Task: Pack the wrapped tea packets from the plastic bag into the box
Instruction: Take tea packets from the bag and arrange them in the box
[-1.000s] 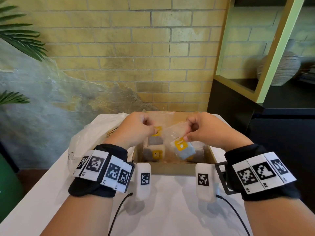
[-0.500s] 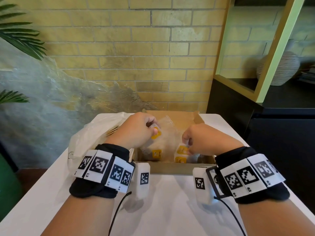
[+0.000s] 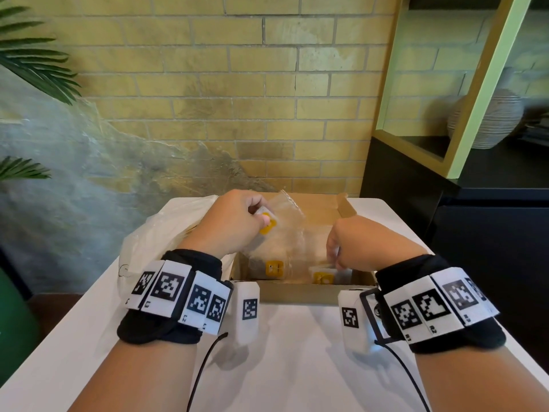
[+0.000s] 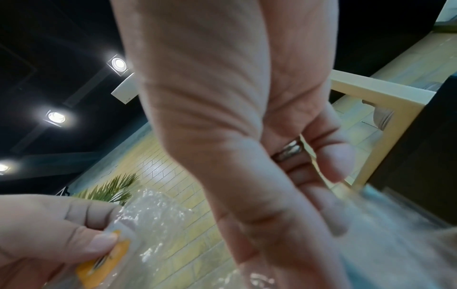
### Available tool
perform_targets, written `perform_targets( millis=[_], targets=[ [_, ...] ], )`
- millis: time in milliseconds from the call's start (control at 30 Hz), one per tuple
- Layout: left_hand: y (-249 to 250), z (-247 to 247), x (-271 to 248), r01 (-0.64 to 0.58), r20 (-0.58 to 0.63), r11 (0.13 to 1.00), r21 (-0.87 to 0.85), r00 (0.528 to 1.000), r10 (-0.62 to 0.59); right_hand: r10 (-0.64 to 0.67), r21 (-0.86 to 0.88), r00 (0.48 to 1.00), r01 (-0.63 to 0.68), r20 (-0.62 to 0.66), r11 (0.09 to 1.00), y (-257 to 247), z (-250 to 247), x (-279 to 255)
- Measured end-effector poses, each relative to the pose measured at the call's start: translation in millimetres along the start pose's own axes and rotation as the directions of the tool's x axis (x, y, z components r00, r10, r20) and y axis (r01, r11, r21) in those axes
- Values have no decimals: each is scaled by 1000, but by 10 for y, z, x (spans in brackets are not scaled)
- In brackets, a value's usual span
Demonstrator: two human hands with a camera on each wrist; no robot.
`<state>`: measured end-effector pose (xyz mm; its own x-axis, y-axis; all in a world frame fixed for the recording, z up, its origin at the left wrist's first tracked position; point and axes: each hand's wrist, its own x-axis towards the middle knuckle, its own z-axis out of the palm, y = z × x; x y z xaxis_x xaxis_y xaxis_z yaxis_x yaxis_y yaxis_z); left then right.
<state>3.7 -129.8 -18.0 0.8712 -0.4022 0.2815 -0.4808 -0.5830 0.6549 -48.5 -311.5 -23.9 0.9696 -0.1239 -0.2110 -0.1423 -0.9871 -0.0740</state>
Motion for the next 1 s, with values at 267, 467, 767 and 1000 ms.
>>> perform_targets(
  millis=[267, 467, 767, 1000],
  targets=[
    [0, -34, -3, 5, -86, 994, -108, 996, -14, -28, 50, 999, 30, -29, 998, 32, 11, -67],
    [31, -42, -14, -36, -98, 990, -136, 995, 23, -22, 68, 984, 34, -176, 997, 66, -27, -55],
    [18, -29, -12, -67, -62, 992, -106, 996, 60, 9, 51, 994, -3, -111, 999, 79, 20, -23],
    [38, 6, -38, -83, 211, 997, 3, 974, 80, 13, 50, 992, -7, -123, 999, 98, 63, 7]
  ],
)
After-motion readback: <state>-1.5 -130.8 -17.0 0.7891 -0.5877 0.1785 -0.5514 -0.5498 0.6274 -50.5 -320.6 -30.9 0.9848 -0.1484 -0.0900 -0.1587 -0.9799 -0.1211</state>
